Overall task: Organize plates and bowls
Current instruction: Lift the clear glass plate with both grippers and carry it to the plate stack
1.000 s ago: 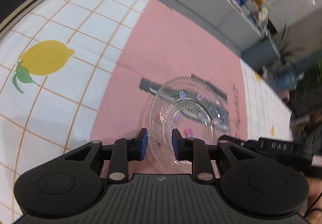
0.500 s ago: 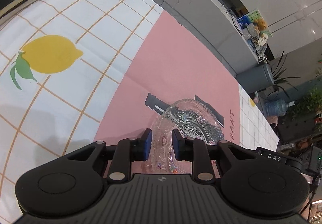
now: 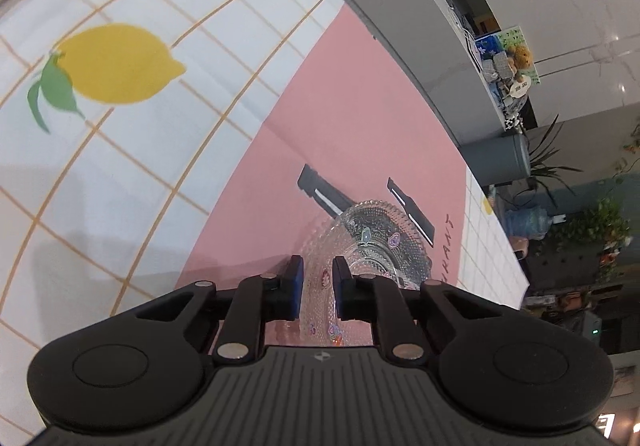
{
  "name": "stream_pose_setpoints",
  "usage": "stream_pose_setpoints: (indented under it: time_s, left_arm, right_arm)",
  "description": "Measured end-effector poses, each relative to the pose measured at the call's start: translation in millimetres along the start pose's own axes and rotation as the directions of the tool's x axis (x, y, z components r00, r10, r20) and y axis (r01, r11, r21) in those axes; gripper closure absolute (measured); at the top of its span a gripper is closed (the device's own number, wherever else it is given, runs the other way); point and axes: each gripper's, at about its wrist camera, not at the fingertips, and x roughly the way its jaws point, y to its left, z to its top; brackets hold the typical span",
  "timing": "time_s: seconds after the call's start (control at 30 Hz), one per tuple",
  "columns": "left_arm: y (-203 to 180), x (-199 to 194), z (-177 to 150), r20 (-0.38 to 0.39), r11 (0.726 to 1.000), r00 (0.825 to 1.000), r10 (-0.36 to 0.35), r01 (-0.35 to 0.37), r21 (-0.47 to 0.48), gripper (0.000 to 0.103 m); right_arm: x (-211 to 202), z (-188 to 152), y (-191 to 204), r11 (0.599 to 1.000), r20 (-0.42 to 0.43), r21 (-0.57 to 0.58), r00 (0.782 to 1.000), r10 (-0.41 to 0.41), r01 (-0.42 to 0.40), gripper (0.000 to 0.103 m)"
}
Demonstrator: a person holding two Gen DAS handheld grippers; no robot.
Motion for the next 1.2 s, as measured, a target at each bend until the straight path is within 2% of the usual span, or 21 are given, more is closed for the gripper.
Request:
stream_pose_setpoints:
  time_s: [0.1, 0.27, 0.57, 0.93, 1.2]
  left_arm:
    - [9, 1, 2, -0.019, 0.998, 0.999, -0.035, 0.033, -0.053, 0.090]
    - [13, 4, 3, -0.023, 0.994, 0.997, -0.074, 0.072, -0.086, 0.094]
    - [-6, -2, 2, -0.005, 0.995, 0.996, -0.094, 0.094, -0.025, 0.095]
    - [-31, -9, -9, 0.029, 0.996, 0.997, -0.074, 0.072, 0.053, 0.095]
    - [-48, -8, -22, 0.001, 0.992, 0.995, -0.103, 0.102, 0.075, 0.095]
  right_arm:
    - [0, 0, -2, 1.000, -0.003, -0.005, 1.000, -0.004, 0.004, 0.095]
    - [-4, 0, -2, 1.000, 0.017, -0.017, 1.000, -0.024, 0.024, 0.095]
    - [-18, 2, -4, 1.000, 0.045, 0.019, 0.999, -0.010, 0.009, 0.098]
    - [-55, -7, 0, 1.000, 0.089, 0.007, 0.996, 0.012, -0.013, 0.098]
    - [-94, -19, 1, 1.000, 0.125, -0.004, 0.992, 0.010, -0.010, 0.098]
